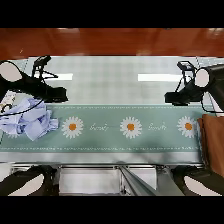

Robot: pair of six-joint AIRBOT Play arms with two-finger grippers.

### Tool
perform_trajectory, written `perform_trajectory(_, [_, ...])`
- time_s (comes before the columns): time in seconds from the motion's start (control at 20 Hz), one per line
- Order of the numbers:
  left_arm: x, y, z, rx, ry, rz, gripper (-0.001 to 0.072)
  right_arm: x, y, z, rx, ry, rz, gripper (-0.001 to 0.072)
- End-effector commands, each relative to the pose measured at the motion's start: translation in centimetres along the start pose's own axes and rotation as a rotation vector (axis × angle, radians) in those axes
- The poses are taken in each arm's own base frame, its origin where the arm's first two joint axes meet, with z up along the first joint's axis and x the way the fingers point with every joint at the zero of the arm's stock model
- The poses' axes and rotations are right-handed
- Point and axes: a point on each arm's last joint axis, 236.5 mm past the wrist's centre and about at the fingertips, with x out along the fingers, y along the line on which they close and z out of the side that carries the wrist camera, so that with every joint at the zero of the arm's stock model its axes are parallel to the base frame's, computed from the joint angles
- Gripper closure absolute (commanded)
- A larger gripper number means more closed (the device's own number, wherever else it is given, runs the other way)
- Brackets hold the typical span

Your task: Fold the shirts.

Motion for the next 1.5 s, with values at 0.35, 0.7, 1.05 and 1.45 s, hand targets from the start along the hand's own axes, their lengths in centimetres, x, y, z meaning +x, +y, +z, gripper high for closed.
perform_trajectory(0.35, [0.0,0.0,0.0,0.0,0.0,0.0,0.0398,0.0,0.1,0.0,-0.001,-0.001,0.001,0.0691])
perform_trajectory(0.7, [-0.1,0.1,1.8,-0.006,-0.077,0.002,0.0398,-0.1,0.3,1.2,0.001,-0.05,0.012,0.0691])
perform_trajectory(1.05, [-2.2,0.4,7.0,-0.018,-0.287,0.004,0.0398,-1.8,0.8,7.9,-0.009,-0.346,0.044,0.0564])
perform_trajectory(1.45, [-9.8,9.0,8.3,-0.088,-0.351,0.211,0.0201,-3.5,-1.6,2.1,-0.065,-0.28,-0.027,0.0288])
